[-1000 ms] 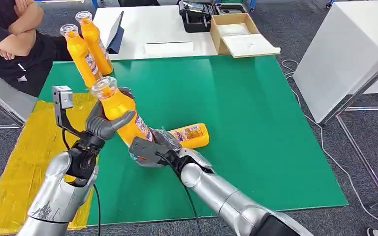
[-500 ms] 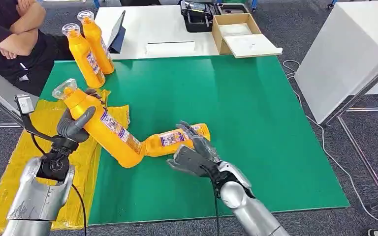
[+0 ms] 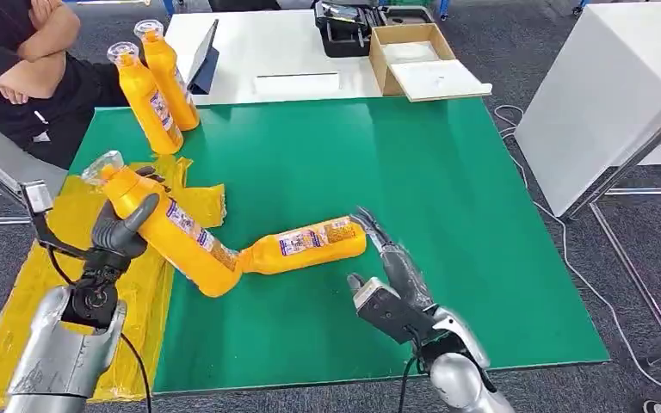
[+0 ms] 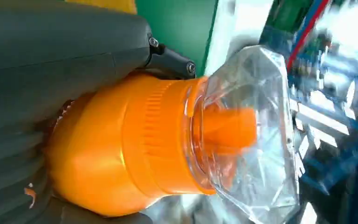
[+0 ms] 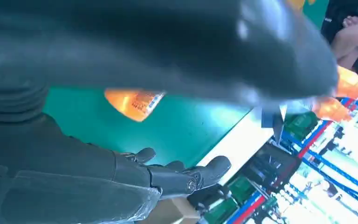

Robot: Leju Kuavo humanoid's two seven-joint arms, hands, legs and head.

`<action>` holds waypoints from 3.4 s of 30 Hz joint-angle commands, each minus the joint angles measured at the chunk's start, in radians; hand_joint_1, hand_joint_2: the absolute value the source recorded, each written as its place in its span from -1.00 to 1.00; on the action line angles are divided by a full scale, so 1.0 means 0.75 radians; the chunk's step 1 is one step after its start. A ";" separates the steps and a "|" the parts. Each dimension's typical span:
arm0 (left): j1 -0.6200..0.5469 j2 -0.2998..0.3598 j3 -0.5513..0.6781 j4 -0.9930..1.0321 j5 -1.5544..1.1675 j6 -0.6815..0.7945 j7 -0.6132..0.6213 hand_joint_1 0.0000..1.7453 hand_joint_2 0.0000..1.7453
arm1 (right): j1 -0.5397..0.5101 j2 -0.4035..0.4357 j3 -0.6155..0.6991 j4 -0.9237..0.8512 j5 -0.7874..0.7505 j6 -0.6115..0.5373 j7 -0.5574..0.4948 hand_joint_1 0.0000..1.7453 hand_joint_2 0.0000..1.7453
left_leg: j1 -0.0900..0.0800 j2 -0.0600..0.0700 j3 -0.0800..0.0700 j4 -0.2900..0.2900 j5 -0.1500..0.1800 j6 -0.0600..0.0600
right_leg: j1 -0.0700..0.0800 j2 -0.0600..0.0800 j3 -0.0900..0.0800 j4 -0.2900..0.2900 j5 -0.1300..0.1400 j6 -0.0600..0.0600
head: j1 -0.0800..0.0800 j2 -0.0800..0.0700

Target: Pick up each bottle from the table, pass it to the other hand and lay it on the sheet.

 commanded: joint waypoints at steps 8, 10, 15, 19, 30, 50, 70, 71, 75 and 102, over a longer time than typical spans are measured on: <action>-0.159 0.028 -0.099 -0.206 -1.755 0.505 0.015 1.00 1.00 | 0.085 0.026 -0.078 -0.095 0.053 0.072 0.017 -1.00 -1.00 | 0.000 -0.001 0.004 0.001 -0.003 -0.005 | 0.001 -0.003 0.005 0.001 -0.002 -0.001 | 0.001 0.000; -0.155 0.036 -0.106 -0.239 -1.836 0.483 0.030 1.00 1.00 | 0.077 0.022 -0.069 -0.077 0.045 0.090 0.024 -1.00 -1.00 | 0.000 0.002 0.002 0.002 -0.002 -0.005 | 0.001 -0.002 0.004 0.001 -0.002 -0.001 | 0.001 0.000; -0.147 0.038 -0.116 -0.247 -1.884 0.498 0.036 1.00 1.00 | 0.084 0.022 -0.069 -0.075 0.044 0.092 0.024 -1.00 -1.00 | 0.001 0.001 0.004 0.001 -0.002 -0.005 | 0.001 -0.003 0.005 0.000 -0.002 -0.002 | 0.001 0.000; -0.147 0.038 -0.116 -0.247 -1.884 0.498 0.036 1.00 1.00 | 0.084 0.022 -0.069 -0.075 0.044 0.092 0.024 -1.00 -1.00 | 0.000 0.002 0.003 0.000 -0.001 -0.004 | 0.001 -0.002 0.004 0.000 -0.002 -0.001 | 0.001 0.000; -0.077 0.075 -0.240 -0.115 -2.141 0.512 0.053 1.00 1.00 | 0.050 0.012 -0.021 -0.015 0.023 0.124 0.011 -1.00 -1.00 | 0.000 0.003 0.005 -0.002 -0.001 -0.003 | 0.000 -0.001 0.005 -0.002 -0.001 -0.001 | 0.000 0.000; 0.019 0.019 -0.256 0.071 -2.306 0.522 0.062 1.00 1.00 | 0.185 -0.151 0.100 -0.326 0.043 0.097 -0.033 -1.00 -1.00 | -0.001 0.000 0.008 -0.002 -0.002 -0.005 | -0.001 -0.005 0.008 -0.001 -0.004 -0.001 | 0.001 0.000; -0.032 -0.091 -0.234 0.454 -2.499 0.564 0.052 -1.00 -1.00 | 0.105 -0.101 0.094 -0.391 0.052 0.180 -0.007 -1.00 -1.00 | 0.000 0.002 0.005 0.000 -0.002 -0.005 | 0.000 -0.003 0.005 -0.001 -0.002 -0.001 | 0.001 0.000; -0.034 -0.093 -0.232 0.458 -2.499 0.562 0.052 -1.00 -1.00 | 0.100 -0.096 0.093 -0.390 0.051 0.182 -0.003 -1.00 -1.00 | 0.000 0.003 0.003 0.000 -0.001 -0.003 | 0.000 -0.001 0.003 -0.001 -0.001 -0.001 | 0.001 0.000; -0.045 -0.108 -0.220 0.464 -2.483 0.542 0.032 -1.00 -1.00 | 0.079 -0.076 0.085 -0.390 0.054 0.193 0.017 -1.00 -1.00 | 0.000 0.002 0.005 0.000 -0.002 -0.005 | 0.000 -0.003 0.006 -0.001 -0.002 -0.001 | 0.001 0.000; 0.131 -0.195 0.175 -0.357 -1.041 0.513 -0.199 -1.00 -1.00 | -0.302 -0.328 0.005 0.131 0.347 0.381 0.184 -1.00 1.00 | 0.000 0.003 0.004 0.000 -0.001 -0.003 | 0.000 -0.001 0.005 -0.002 0.000 -0.001 | 0.001 0.000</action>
